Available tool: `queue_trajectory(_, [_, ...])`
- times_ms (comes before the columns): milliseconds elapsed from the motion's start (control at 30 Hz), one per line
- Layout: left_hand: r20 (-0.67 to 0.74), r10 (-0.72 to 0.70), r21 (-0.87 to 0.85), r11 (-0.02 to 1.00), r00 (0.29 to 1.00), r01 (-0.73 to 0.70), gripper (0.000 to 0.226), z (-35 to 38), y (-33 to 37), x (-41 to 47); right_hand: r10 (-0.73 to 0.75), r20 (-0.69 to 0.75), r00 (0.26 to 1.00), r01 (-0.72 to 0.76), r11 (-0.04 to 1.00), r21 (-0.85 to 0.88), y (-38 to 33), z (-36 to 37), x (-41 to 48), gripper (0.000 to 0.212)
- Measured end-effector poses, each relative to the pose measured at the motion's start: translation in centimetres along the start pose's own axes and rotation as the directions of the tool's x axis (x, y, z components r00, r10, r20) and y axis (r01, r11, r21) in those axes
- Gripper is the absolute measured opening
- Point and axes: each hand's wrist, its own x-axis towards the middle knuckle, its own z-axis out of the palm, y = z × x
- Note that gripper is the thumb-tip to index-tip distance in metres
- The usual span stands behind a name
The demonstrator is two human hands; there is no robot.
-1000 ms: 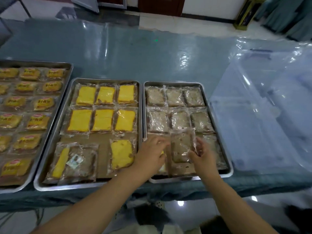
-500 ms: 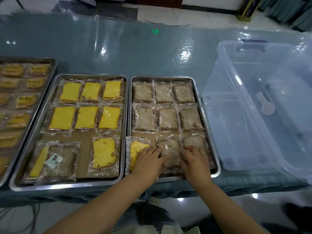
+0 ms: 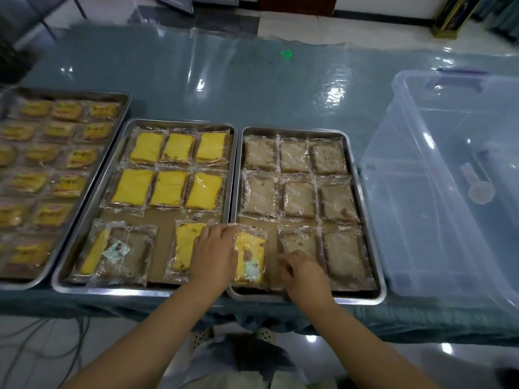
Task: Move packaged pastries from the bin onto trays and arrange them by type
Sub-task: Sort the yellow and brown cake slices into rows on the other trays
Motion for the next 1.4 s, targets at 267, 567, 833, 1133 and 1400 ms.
queue_trajectory(267, [0.100,-0.181,-0.386,0.899,0.978,0.205,0.036,-0.7,-1.4,-1.1,0.191,0.178,0.965,-0.238,0.926,0.293,-3.8,2.3,1.3,0.025])
queue_trajectory(567, [0.286,-0.062,-0.774,0.573,0.956,0.269,0.020,-3.0,-2.8,-1.0,0.287,0.219,0.933,-0.361,0.760,0.541,-7.9,2.4,2.5,0.048])
queue_trajectory(833, [0.123,-0.216,-0.499,0.830,0.969,0.248,0.034,-4.8,-8.5,-1.6,0.355,-0.023,0.934,-0.331,0.891,0.311,-8.5,2.0,3.4,0.020])
queue_trajectory(1133, [-0.107,-0.540,-0.053,0.842,0.835,0.537,0.074,-6.0,-18.7,-3.6,0.332,-0.375,0.866,-0.184,0.907,0.379,-12.3,1.6,3.3,0.015])
queue_trajectory(1400, [-0.040,-0.538,-0.127,0.839,0.842,0.530,0.077,-6.1,-20.7,-3.1,0.290,-0.228,0.929,-0.137,0.846,0.515,-16.3,4.9,4.9,0.006])
